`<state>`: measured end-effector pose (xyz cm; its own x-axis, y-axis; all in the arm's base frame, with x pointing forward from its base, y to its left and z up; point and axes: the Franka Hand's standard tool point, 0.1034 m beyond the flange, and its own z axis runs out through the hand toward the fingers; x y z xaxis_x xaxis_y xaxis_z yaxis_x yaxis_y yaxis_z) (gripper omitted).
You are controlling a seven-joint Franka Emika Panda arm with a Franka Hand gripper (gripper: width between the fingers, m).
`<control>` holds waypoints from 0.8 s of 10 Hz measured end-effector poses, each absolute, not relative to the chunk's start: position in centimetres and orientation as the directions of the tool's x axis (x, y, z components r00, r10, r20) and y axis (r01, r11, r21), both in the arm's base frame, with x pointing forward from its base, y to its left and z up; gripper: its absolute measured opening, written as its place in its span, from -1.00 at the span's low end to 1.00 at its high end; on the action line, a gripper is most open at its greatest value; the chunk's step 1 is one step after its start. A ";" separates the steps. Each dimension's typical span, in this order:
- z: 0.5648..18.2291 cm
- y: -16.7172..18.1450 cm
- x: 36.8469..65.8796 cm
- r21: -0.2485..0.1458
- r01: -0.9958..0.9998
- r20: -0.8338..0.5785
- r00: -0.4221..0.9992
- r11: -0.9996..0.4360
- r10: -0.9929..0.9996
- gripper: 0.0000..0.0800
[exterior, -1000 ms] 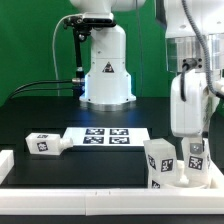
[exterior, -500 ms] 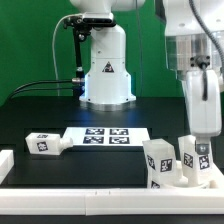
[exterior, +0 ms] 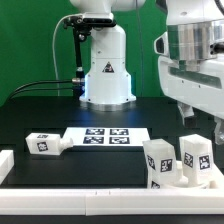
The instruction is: Assemble stool
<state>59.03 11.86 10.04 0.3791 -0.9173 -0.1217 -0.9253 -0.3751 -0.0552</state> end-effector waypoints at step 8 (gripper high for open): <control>9.5 11.6 58.8 -0.051 -0.264 -0.035 0.964 -0.963 -0.263 0.62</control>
Offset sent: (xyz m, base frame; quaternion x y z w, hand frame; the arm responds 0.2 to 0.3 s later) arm 0.0054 0.0273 -0.0107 0.0304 -0.0877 -0.3876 0.9172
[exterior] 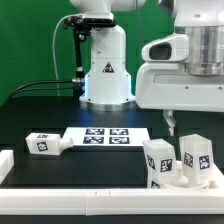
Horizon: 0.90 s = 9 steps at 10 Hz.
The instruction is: Assemble stool
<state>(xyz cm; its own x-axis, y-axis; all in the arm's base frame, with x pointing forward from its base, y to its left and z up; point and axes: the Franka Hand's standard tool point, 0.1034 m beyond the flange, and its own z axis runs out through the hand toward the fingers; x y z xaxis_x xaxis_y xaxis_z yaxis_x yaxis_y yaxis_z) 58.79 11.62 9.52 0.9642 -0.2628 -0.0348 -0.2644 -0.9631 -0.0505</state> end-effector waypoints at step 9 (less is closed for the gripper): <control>8.0 11.2 58.5 -0.002 0.310 -0.040 0.950 -0.951 0.310 0.29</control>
Offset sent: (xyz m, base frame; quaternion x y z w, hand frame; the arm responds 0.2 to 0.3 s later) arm 0.0021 0.0160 -0.0154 0.0076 -0.0227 -0.3004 0.9535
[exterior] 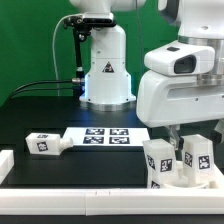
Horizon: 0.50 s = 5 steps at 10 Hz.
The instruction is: Assemble stool
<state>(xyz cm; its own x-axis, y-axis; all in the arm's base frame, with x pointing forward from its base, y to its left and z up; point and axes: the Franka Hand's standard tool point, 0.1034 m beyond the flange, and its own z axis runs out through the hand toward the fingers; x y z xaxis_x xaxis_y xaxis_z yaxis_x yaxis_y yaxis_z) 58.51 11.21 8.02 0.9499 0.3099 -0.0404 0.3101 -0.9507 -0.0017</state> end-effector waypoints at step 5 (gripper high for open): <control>8.1 11.3 58.5 0.011 -0.065 -0.041 0.997 -0.998 -0.065 -0.17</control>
Offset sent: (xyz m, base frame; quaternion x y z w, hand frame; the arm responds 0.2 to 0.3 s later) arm 0.0000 0.0000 0.0000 0.0000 0.0000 0.1938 0.9810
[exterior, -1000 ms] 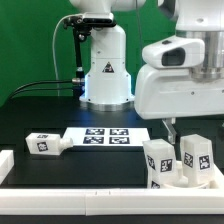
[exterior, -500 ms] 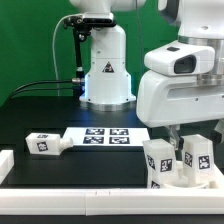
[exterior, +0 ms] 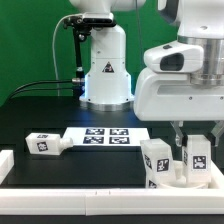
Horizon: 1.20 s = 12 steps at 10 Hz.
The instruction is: Assemble stool
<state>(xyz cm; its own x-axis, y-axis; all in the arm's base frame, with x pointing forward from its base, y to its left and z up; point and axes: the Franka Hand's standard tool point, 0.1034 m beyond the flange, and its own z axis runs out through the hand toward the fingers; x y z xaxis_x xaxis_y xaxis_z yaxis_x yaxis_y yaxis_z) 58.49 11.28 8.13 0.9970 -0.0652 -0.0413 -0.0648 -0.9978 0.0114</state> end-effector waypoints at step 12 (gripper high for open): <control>8.5 12.6 59.6 -0.017 -1.000 -0.102 -0.011 0.012 -0.995 -0.17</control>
Offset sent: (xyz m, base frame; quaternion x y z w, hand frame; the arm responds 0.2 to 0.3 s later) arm -0.0012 0.0129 -0.0116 0.0905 0.0368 0.3982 0.9121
